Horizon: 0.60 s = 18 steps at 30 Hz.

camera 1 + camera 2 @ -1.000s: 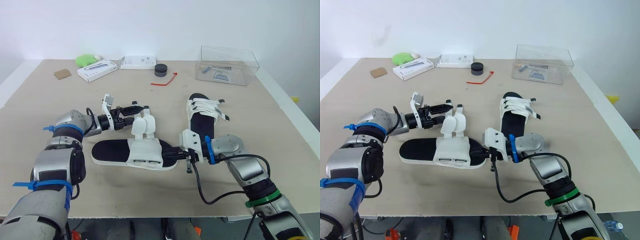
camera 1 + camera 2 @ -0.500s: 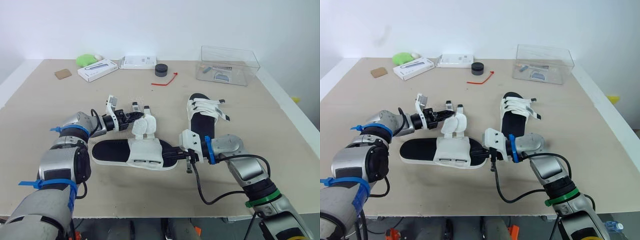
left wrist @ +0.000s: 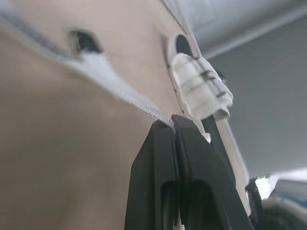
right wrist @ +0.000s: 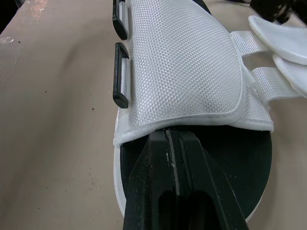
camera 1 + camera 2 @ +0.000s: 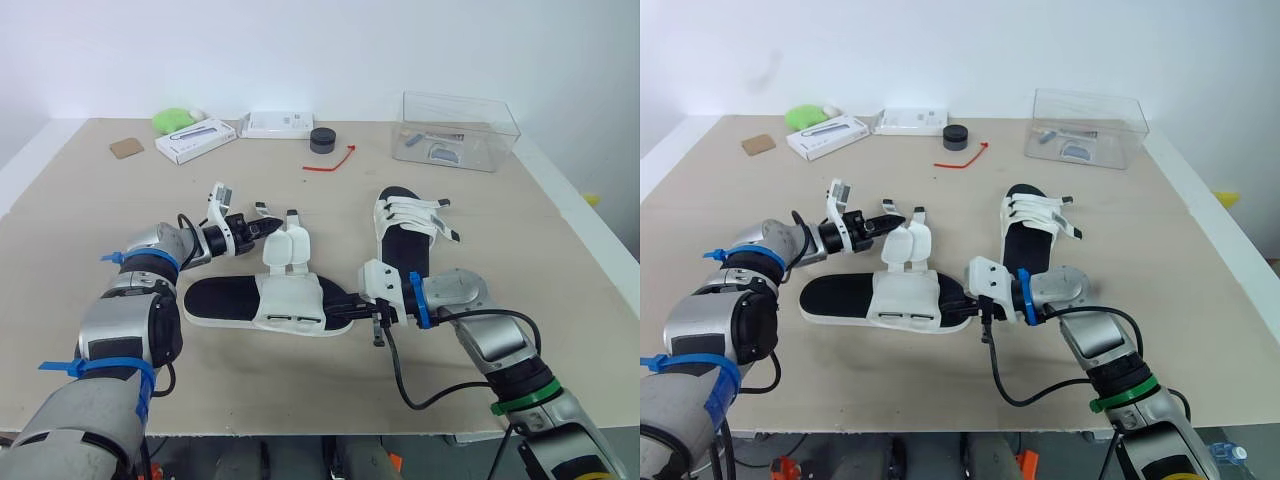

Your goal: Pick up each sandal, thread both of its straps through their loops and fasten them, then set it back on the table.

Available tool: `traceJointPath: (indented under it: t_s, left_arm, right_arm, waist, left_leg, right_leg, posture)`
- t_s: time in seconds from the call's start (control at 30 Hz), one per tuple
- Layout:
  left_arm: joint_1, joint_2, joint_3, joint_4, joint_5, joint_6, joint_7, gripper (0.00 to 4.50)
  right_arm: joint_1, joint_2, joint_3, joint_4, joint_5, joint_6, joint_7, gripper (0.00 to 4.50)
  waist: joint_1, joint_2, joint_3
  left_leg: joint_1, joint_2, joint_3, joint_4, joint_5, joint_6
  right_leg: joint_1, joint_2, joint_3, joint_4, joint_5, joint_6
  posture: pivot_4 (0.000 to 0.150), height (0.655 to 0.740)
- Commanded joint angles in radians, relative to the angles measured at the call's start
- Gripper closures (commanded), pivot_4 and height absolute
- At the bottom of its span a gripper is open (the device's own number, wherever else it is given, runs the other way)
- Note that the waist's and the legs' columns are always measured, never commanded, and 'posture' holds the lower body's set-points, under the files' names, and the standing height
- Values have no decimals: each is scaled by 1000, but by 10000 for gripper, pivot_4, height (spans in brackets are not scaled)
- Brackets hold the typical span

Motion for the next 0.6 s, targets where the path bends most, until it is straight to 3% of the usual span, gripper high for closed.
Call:
traceJointPath:
  t_s: [0.03,0.23,0.43,0.6]
  left_arm:
    - [55,6,-61,-210,17,-71,-104,44273]
    - [264,37,-153,-605,60,-216,-118,44273]
    - [384,70,-177,-816,85,-351,-90,44273]
    - [476,128,-209,-921,187,-709,-91,44273]
  right_arm:
    - [-16,-4,-9,-27,2,-9,1,45000]
    - [-32,5,-9,-20,5,14,-4,45000]
    - [-40,11,-1,-7,0,7,1,45000]
    - [-46,19,12,6,-4,-5,16,45000]
  waist:
    - [-1,0,0]
    - [-2,0,0]
    - [3,0,0]
    - [1,0,0]
  left_leg:
    - [0,0,0,0,0,0]
    - [0,1,0,0,0,0]
    - [0,1,-1,1,0,-1]
    - [1,2,0,1,0,-1]
  right_leg:
    - [0,0,0,0,0,0]
    - [0,0,2,0,0,0]
    - [0,0,2,0,0,-1]
    - [0,0,3,0,0,-1]
  posture:
    - [1500,7400]
    - [1500,7400]
    - [1500,7400]
    - [1500,7400]
